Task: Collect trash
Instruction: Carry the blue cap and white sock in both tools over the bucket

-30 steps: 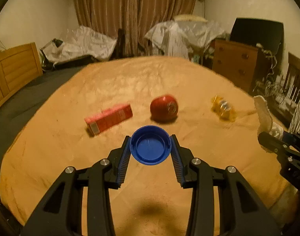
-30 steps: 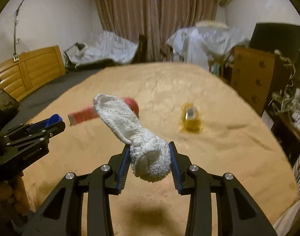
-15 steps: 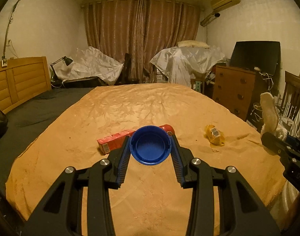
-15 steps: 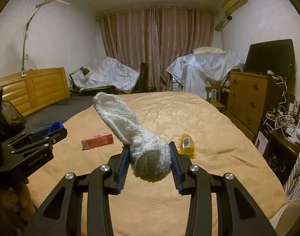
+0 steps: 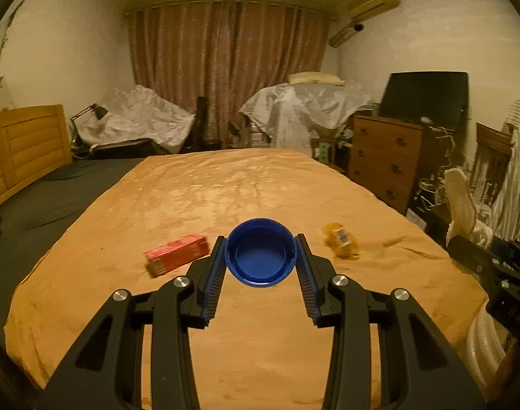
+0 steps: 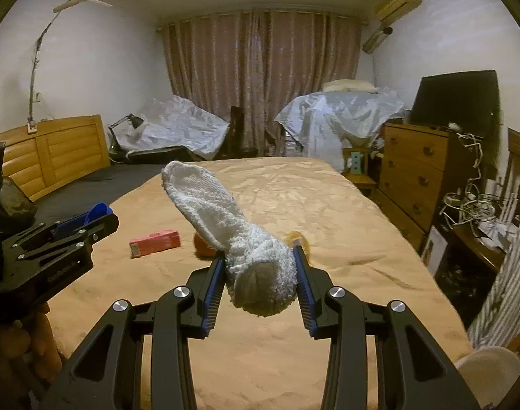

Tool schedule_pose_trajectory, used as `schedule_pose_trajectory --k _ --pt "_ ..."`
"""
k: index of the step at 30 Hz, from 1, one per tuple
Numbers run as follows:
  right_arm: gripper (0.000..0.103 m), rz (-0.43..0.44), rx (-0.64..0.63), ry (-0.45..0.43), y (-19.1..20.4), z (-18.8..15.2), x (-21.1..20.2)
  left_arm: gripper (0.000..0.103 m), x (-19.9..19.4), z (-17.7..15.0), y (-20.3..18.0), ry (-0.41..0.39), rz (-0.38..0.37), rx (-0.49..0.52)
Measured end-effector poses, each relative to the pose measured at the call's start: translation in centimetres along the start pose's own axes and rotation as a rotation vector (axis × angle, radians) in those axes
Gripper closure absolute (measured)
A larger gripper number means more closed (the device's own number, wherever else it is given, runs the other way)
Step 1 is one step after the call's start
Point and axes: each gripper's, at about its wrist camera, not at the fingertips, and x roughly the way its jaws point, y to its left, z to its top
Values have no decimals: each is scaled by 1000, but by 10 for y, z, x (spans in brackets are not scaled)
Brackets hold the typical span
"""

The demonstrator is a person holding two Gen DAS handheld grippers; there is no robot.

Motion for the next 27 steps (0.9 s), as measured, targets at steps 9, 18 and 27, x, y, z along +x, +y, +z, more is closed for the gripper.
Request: schedule_pose_trajectory --k 9,18,27 --pt "63 -106 41 22 -63 3 -61 65 -6 5 -66 7 -143 58" --pt "63 -236 116 39 -152 -14 -129 65 -15 4 -141 20 -298 117" --pt "63 -380 172 93 -237 -51 -199 65 -27 -13 -223 58 -455 196"
